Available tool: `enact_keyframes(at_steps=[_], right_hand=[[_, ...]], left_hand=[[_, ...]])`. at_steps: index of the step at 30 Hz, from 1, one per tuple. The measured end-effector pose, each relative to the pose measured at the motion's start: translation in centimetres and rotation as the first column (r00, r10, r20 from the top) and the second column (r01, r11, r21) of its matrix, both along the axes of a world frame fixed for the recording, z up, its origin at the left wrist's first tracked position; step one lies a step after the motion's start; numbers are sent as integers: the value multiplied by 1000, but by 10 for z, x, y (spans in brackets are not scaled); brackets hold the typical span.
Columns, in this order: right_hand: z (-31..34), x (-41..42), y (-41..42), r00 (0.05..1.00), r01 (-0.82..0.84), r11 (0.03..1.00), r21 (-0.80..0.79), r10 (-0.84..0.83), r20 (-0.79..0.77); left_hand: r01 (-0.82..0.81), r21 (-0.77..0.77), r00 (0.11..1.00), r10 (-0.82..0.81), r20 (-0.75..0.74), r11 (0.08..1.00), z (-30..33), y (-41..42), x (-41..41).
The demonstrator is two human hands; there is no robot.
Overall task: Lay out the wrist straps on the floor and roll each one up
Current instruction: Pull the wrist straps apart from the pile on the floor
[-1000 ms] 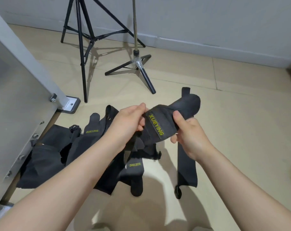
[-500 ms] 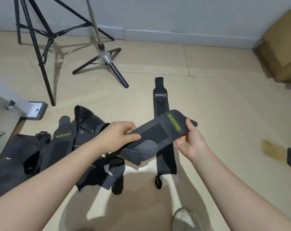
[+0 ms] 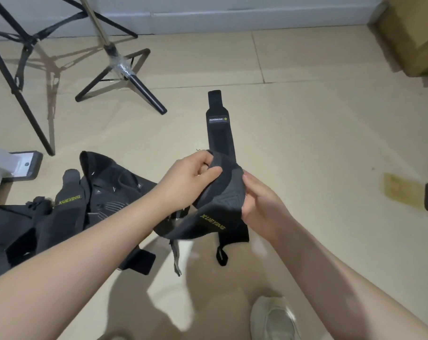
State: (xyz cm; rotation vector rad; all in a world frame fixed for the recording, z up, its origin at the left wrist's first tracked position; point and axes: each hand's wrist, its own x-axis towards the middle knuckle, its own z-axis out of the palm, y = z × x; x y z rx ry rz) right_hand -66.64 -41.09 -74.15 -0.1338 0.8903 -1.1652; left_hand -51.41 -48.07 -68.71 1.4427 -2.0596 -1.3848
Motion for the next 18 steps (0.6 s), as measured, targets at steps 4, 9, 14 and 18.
enact_keyframes(at_steps=[4, 9, 14, 18], right_hand=[[2, 14, -16, 998, -1, 1000, -8, 1, -60], [7, 30, -32, 999, 27, 999, 27, -26, -37], [7, 40, -40, 996, 88, 988, 128, -91, 14], [13, 50, -46, 994, 101, 984, 145, -106, 31]], left_hand=[[-51, 197, 994, 69, -89, 979, -14, 7, 24], [-277, -138, 961, 270, -66, 951, -43, 29, 61], [-125, -3, 992, 125, -8, 992, -43, 31, 70], [-94, 36, 986, 98, -131, 995, -36, 28, 77]])
